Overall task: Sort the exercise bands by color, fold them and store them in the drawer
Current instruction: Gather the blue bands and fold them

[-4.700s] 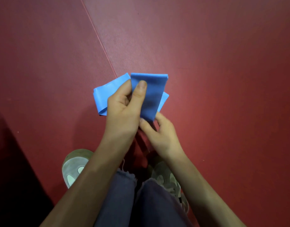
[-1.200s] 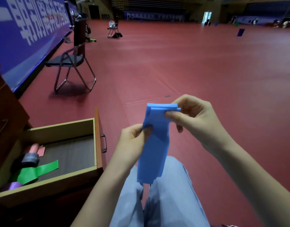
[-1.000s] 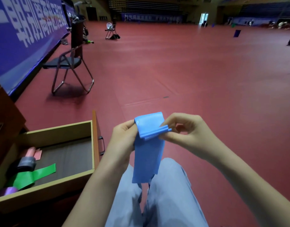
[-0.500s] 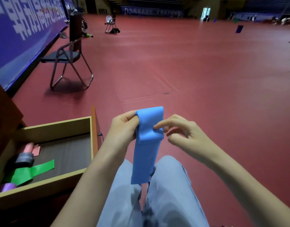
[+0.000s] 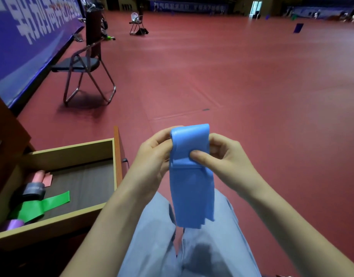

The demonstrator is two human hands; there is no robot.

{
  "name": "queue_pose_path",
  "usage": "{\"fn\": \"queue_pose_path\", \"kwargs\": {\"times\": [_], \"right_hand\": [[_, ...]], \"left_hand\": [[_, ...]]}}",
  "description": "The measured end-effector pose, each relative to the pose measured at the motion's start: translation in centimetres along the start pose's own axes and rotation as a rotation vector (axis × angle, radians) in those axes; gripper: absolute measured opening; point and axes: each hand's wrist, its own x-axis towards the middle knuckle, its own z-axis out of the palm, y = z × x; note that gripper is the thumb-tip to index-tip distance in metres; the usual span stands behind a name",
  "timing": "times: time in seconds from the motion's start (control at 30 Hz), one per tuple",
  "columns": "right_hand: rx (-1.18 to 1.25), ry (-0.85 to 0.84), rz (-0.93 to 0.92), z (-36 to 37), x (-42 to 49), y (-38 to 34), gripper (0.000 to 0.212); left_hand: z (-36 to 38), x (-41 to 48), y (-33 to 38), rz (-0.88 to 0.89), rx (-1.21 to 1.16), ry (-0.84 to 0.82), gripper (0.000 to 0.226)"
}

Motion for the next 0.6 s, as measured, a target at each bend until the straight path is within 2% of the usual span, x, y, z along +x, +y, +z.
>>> {"fn": "queue_pose_path", "kwargs": {"times": [0.07, 0.17, 0.33, 0.5, 0.6], "right_hand": [[0.04, 0.038, -0.026, 0.2, 0.1, 0.1, 0.01], [0.055, 0.105, -0.075, 0.1, 0.4, 0.2, 0.014], [0.034, 0.121, -0.113, -0.2, 0.5, 0.7, 0.021], [0.051, 0.098, -0.121, -0.2, 0.2, 1.1, 0.028], [0.022, 0.033, -0.111, -0.4, -0.2, 1.3, 0.039]], "left_hand": [[-0.2, -0.1, -0.8, -0.057, -0.025, -0.048, 0.028], [-0.1, -0.6, -1.8, -0.182, 0.023, -0.084, 0.051], [0.0, -0.8, -2.6, -0.07, 0.158, -0.017, 0.022], [0.0, -0.7, -2.9, 0.031, 0.258, 0.028, 0.02], [0.1, -0.5, -3.0, 0.07, 0.234, 0.053, 0.02]]}}
